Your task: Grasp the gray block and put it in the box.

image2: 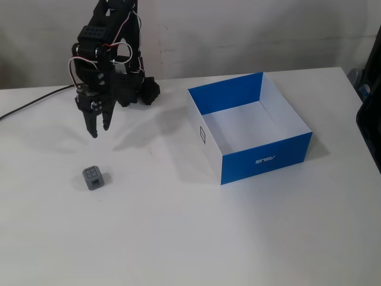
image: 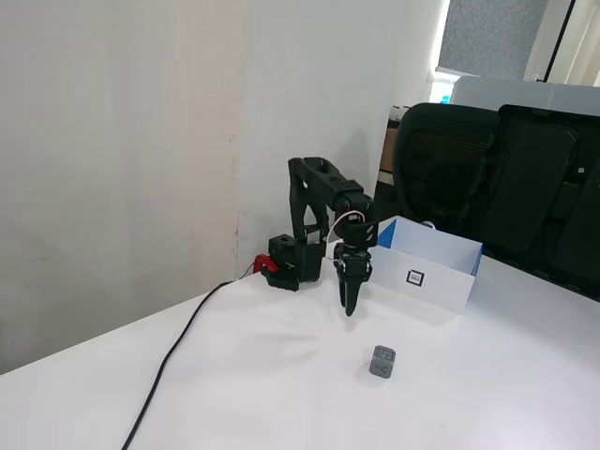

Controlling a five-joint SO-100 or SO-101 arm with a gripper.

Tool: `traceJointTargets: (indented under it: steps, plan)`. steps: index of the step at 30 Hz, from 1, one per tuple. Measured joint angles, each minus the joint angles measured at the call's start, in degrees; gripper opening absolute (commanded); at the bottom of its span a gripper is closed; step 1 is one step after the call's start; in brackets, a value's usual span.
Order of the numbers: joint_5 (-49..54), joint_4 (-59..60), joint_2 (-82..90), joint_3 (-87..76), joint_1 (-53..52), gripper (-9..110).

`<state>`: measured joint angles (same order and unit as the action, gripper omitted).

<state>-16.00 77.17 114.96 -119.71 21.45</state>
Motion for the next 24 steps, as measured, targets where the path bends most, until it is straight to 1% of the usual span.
traceJointTargets:
  steps: [4,8,15,19,24]
  plan:
    - [-2.99,0.62,-2.72,2.90,0.00,26]
    - [-5.89,1.32,-4.83,5.63,0.00,26]
    - [-12.13,1.85,-6.50,9.40,-0.26,32]
    - [-14.24,1.85,-9.84,12.22,-2.11,35]
    - [-15.82,1.85,-16.17,17.05,-2.99,36]
